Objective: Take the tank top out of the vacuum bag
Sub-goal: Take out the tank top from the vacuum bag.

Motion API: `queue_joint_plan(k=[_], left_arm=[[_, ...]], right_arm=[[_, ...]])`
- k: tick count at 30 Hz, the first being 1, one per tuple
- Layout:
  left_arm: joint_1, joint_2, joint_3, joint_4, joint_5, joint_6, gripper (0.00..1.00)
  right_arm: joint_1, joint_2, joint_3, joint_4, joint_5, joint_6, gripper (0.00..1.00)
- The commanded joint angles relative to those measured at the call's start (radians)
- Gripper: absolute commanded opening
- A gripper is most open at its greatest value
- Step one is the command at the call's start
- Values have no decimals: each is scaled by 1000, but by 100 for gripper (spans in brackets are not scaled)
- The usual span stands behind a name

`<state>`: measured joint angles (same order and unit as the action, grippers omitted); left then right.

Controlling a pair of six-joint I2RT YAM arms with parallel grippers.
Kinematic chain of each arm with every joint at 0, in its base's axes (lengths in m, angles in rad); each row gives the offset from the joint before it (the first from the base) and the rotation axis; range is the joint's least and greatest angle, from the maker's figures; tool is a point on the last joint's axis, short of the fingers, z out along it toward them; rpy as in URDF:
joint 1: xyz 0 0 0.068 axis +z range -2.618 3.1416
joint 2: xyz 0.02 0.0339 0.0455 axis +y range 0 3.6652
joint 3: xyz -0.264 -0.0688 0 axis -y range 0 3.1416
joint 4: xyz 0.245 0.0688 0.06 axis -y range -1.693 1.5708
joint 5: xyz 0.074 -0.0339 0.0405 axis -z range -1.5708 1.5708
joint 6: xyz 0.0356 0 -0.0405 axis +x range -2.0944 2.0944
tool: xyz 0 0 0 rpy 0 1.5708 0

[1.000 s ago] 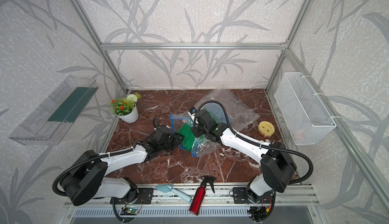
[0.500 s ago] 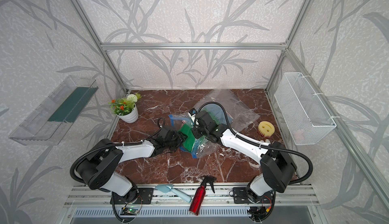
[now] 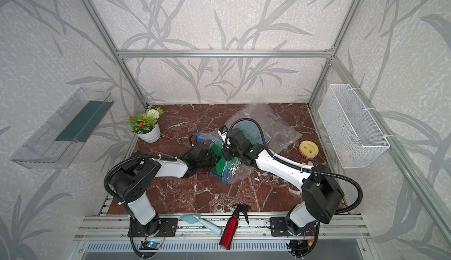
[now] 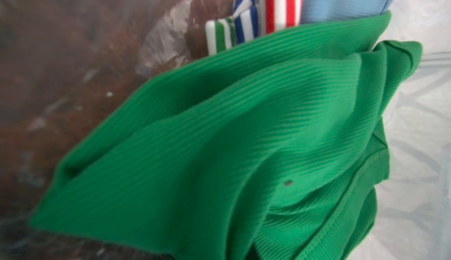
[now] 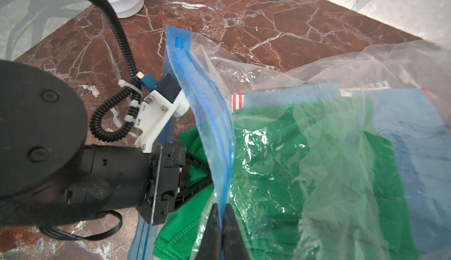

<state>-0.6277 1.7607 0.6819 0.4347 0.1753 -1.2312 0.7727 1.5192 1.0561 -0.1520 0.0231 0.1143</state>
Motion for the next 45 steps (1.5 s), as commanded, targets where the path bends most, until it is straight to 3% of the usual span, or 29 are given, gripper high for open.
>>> queue_joint_plan(k=[1,5,16,34,45], left_arm=[[-3,-34,3,-13,9,17,0],[-7,-146,-25,-66,5,16,0],[-10,-467,50,-455,-69,59,0],[-3,-728,126,-675,-148,4,0],[-3,-811,240,-847,-209,5,0]], right_arm=[[-27,-34,-12,27,-30,36,0],[-77,-44,-24,30,-60,58,0],[-94,-8,27,-32,-39,28,0],[-95,19,58,-76,-20,47,0],[-96,48,103,-100,-25,37,0]])
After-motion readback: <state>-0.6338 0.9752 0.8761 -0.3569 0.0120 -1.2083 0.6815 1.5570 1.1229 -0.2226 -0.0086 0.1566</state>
